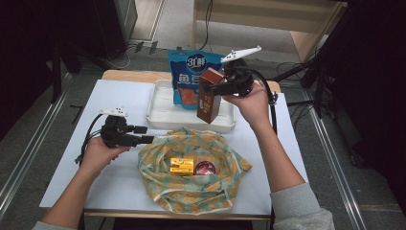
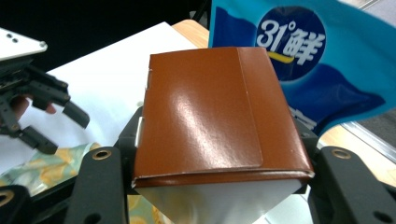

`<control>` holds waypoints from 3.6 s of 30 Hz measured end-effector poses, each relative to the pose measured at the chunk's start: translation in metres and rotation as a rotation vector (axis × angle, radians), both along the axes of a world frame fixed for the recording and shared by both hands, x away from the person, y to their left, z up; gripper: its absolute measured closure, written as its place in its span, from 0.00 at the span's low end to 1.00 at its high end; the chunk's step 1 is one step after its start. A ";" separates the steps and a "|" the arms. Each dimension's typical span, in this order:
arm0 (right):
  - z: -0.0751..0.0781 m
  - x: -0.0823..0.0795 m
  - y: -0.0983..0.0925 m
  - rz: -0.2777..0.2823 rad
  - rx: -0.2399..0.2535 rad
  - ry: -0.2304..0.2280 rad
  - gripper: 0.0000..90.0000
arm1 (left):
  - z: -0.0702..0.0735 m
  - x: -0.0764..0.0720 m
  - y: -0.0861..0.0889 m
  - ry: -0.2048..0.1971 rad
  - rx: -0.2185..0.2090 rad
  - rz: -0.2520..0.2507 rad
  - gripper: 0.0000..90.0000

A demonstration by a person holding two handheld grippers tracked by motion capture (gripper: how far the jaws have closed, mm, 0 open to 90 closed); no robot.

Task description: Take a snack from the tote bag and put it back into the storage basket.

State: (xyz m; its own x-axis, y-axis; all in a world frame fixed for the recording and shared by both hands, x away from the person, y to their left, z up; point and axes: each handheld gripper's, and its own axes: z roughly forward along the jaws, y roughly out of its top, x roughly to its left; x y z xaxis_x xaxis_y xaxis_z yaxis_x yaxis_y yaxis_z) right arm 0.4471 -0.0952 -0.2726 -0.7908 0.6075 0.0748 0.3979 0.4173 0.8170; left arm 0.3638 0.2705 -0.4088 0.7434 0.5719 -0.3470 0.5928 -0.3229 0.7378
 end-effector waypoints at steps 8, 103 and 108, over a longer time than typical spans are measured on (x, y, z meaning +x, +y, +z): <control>0.002 0.015 0.012 -0.009 0.004 0.008 0.48 | 0.001 -0.002 0.002 0.005 0.000 0.006 0.42; -0.082 0.016 0.030 0.066 0.008 0.051 0.49 | -0.006 -0.004 0.023 0.015 0.011 0.039 0.42; -0.087 0.013 0.021 0.061 0.014 0.055 0.49 | -0.006 -0.003 0.022 0.012 0.011 0.039 0.42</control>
